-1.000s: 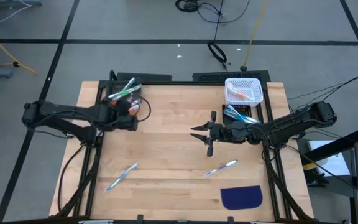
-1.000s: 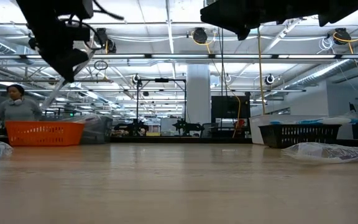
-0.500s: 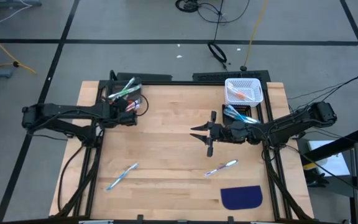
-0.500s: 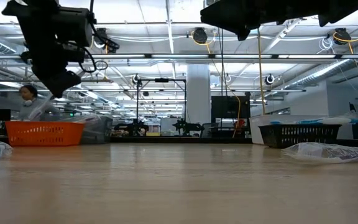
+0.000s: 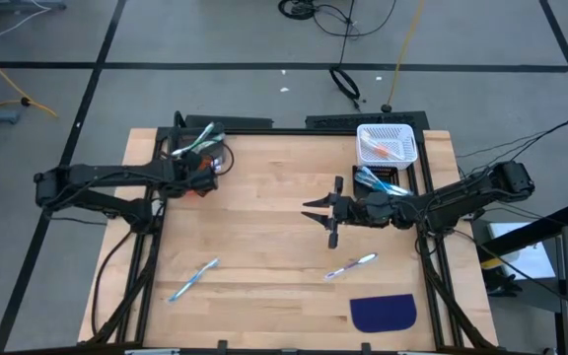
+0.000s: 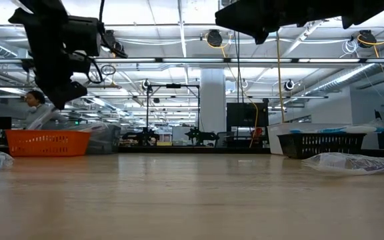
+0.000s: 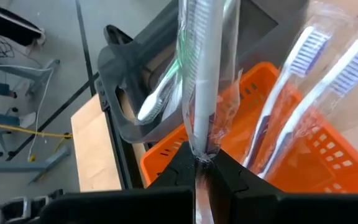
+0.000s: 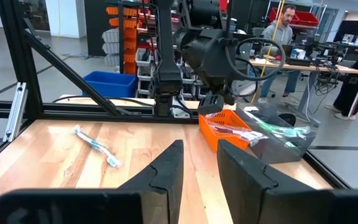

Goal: Pick & Place Toothbrushes
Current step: Put the purple toothbrush in the orange bin

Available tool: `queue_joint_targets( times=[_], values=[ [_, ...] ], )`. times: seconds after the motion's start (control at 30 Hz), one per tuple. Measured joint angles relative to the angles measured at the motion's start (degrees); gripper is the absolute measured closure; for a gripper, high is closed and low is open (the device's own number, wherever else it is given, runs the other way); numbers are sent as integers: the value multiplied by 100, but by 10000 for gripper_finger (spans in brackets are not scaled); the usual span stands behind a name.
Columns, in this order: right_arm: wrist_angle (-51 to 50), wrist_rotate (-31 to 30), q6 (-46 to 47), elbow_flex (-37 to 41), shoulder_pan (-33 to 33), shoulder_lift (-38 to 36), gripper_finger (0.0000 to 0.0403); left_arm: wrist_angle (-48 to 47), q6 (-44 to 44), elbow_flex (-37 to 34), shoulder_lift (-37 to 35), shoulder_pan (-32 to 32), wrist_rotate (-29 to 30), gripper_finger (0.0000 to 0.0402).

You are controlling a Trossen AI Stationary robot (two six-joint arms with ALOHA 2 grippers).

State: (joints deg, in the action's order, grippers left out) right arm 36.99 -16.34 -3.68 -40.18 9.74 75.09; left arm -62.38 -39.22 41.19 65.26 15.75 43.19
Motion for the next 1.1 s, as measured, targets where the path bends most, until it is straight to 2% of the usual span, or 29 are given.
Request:
queue_joint_targets(
  times=[0.2,0.37,0.67,0.93,1.1],
  values=[
    [-41,0,1,0,0,0,314,89,141,0,233,241,-230,388],
    [-44,2,2,0,0,0,314,142,263,0,682,453,-283,397],
    [-46,7,2,0,0,0,314,310,595,0,1423,575,-500,372],
    [-46,9,2,0,0,0,314,307,561,0,1553,573,-459,367],
    [-46,7,-2,0,0,0,314,305,579,0,1553,573,-417,328]
  ],
)
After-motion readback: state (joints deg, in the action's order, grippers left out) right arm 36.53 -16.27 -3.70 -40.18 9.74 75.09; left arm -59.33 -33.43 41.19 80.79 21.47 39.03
